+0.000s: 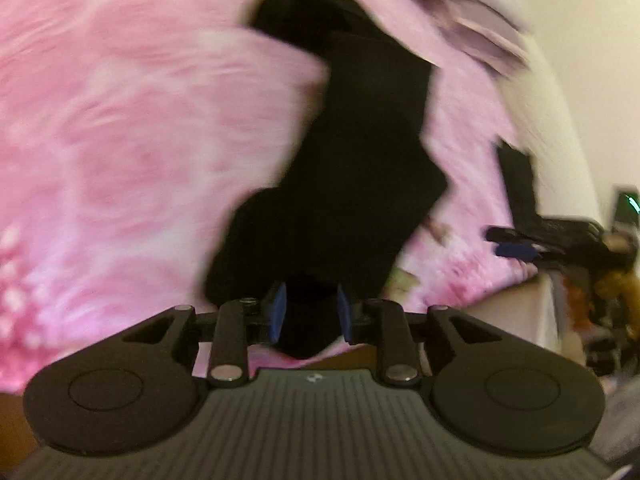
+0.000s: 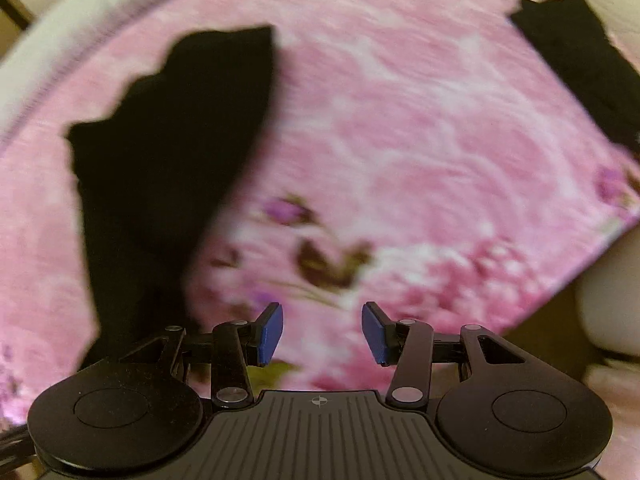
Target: Fold clothes
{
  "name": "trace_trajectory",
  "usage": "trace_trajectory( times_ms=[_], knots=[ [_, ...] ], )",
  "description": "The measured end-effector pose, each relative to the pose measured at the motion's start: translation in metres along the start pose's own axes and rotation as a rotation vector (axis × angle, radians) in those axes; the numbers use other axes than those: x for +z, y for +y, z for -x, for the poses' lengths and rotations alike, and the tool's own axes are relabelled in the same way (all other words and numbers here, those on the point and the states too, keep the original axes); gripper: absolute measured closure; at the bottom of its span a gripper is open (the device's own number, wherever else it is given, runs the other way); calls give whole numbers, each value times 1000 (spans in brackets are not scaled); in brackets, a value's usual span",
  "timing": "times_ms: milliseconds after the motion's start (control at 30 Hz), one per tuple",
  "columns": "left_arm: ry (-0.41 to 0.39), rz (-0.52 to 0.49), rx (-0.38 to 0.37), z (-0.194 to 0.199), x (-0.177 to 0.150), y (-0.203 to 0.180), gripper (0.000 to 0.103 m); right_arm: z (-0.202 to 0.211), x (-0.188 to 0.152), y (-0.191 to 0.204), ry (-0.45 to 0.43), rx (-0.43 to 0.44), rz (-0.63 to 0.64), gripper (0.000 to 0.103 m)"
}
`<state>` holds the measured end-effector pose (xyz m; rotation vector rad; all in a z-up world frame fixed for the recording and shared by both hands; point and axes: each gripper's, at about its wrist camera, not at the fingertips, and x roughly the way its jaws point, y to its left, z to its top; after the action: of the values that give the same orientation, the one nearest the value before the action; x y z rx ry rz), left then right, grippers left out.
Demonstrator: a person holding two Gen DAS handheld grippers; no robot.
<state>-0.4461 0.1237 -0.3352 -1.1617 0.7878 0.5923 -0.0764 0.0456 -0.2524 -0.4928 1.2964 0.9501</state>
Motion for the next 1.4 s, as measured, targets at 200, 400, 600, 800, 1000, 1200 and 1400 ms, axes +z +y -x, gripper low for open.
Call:
trace_trajectory(
  times_ms=[200, 400, 600, 800, 1000, 1200, 1400],
  knots=[
    [-106, 284, 7, 16, -3, 36, 81, -2, 7, 8, -46, 143, -8, 55],
    [-126, 405, 7, 23, -13, 57, 81, -20, 16, 25, -53, 374, -20, 55],
    [-151, 477, 12, 29, -16, 73, 79, -33, 10, 26, -27, 394, -61, 54],
    [-145, 596, -60, 21, -20, 87, 73, -45, 3, 25, 1, 395, -110, 93],
    [-133, 689, -177, -2, -21, 90, 68, -21, -16, -24, -4, 294, -313, 94],
    [-82, 636, -201, -12, -21, 74, 68, 2, -64, -110, 96, 38, -721, 95],
    [-18, 612, -240, -21, -26, 57, 65, 5, -69, -115, 108, 91, -731, 95]
  ],
)
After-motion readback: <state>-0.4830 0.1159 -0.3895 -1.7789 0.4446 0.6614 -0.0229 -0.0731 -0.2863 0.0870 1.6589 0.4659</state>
